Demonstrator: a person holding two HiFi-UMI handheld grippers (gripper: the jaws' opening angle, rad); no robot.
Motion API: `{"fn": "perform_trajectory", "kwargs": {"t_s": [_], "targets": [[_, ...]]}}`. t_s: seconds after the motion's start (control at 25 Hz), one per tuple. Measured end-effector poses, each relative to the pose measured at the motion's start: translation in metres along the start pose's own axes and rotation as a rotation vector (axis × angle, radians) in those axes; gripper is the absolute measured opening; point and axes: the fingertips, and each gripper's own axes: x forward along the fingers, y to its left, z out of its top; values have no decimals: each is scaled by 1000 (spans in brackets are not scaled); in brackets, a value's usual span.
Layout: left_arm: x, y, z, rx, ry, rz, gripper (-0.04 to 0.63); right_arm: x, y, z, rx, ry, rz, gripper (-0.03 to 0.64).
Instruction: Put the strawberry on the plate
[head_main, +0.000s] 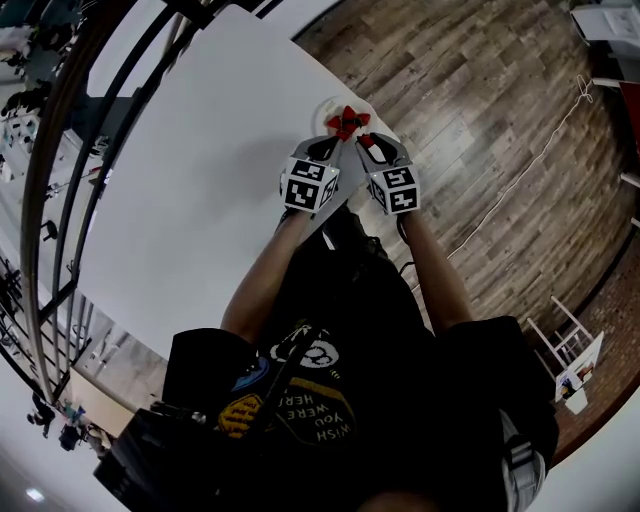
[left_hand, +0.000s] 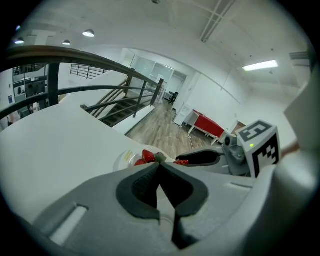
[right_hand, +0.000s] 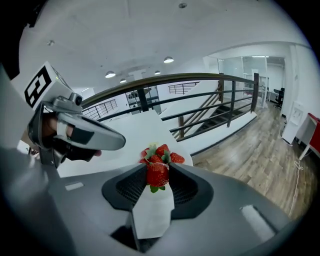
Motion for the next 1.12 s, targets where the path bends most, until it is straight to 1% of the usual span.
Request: {"fn": "perform_trajectory", "kwargs": {"t_s": [0.16,0.32,0.52,0.64,0.8,0.96,1.12], "targets": [[-1,10,0,-28,10,16,2,15,-6,-5,-20,41,-10,141],[-6,13,-4,-62,7,22,2,29,-3,-15,-104,125,-18,141],[-6,13,-6,-70,17,22,2,36,-3,-13,-179,172,-25,141],[-7,15,-7,-77,12,23,2,40,-3,-14,-229,197,-43,141],[-6,16,-10,-82,10,23,2,43,-3,-14,-281,197,-60,144],[-10,15,-8,-93,3,20,2,37,-1,-6,-241,155,-44,146],[-12,15,-4,-87,-11,20,2,32,-2,2,-220,106,-41,147]]}}
